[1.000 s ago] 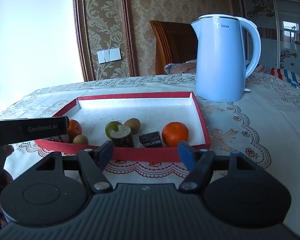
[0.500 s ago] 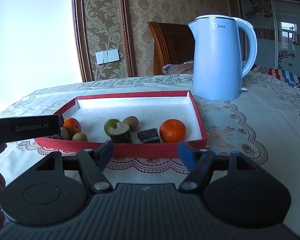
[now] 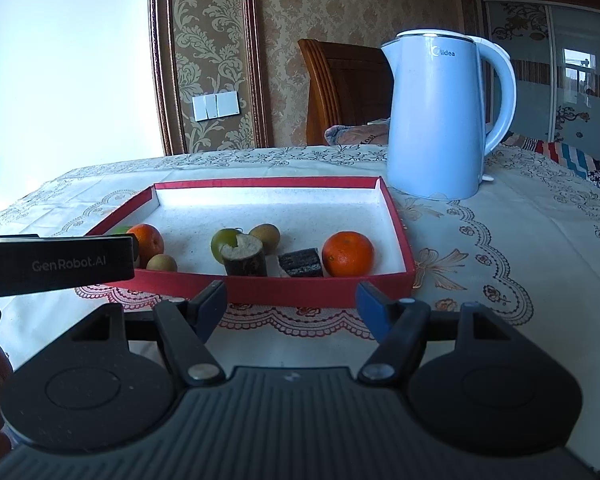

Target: Organize fruits

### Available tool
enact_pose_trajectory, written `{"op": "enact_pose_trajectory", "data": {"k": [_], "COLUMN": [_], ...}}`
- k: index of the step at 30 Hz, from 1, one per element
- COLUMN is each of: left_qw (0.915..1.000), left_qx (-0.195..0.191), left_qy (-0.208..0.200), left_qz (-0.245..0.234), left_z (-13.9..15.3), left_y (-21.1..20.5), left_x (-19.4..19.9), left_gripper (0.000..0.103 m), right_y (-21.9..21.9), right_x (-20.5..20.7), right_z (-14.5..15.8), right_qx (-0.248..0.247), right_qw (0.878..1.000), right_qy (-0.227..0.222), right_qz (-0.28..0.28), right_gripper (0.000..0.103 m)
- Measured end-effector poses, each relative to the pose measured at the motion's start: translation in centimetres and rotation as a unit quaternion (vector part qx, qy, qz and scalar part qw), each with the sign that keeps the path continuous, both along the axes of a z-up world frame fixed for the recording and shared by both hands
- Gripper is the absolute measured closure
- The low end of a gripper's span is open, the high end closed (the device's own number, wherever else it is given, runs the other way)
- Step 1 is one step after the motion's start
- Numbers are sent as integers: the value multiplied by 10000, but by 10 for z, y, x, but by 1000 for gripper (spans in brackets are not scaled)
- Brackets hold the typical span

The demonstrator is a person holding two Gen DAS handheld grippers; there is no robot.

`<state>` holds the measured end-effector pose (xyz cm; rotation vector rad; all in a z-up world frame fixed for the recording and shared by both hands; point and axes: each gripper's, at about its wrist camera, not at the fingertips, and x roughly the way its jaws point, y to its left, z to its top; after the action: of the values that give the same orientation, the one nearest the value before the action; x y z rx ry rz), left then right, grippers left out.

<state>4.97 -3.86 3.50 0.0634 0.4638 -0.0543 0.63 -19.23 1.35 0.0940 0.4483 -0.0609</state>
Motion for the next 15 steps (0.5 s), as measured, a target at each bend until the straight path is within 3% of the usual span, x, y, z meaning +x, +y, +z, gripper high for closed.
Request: {"op": "enact_pose_trajectory", "data": {"k": [15], "left_qw": [9998], "left_qx": [-34], "left_qy": [148], "left_qz": [-157], "left_z": [-8], "left_y": [-2], "left_x": [-1], "left_gripper": [3], "right_y": [13], "right_x": [11], "right_z": [-4], "right_qx": [-91], "right_qw": [9996], "right_qy": [259], "right_qz": [67], "right_gripper": [32]}}
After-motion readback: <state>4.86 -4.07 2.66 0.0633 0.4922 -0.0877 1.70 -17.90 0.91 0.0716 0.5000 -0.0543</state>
